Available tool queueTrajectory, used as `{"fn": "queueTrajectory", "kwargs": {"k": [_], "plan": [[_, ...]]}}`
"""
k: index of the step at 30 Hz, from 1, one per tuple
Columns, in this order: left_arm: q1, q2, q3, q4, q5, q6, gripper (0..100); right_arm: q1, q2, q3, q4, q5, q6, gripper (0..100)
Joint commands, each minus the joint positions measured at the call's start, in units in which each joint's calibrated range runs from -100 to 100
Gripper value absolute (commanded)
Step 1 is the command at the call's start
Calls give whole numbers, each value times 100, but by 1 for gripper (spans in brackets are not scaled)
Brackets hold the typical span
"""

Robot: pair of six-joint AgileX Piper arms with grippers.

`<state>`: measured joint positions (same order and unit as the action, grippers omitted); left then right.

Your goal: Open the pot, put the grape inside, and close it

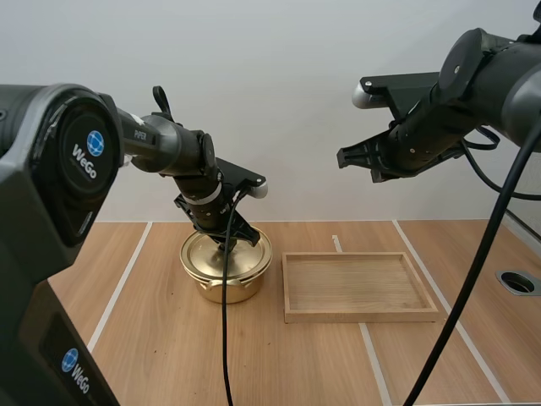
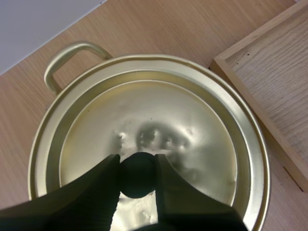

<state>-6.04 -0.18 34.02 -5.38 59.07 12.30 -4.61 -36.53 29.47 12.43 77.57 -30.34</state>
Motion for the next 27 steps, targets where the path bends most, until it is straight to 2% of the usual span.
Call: {"fn": "queueTrajectory", "kwargs": {"k": [1,7,9,11,12,14,16,27], "plan": [[-5,172,65,-1,-3,-30,0,-23,-91,17,14,-109,-14,0],[-5,173,65,-1,14,-30,0,-23,-91,17,14,-109,-14,0],[-5,173,65,-1,14,-30,7,-23,-91,17,14,-109,-14,0],[-5,173,65,9,14,-30,21,-23,-91,17,14,-109,-14,0],[-5,173,65,9,30,-22,33,-23,-91,17,14,-109,-14,0],[-5,165,39,9,51,16,61,-23,-91,17,14,-109,-14,0],[-5,150,39,9,-4,31,100,-23,-91,17,14,-109,-14,0],[-5,77,-117,20,157,52,100,-23,-91,17,78,-109,-14,0]]}}
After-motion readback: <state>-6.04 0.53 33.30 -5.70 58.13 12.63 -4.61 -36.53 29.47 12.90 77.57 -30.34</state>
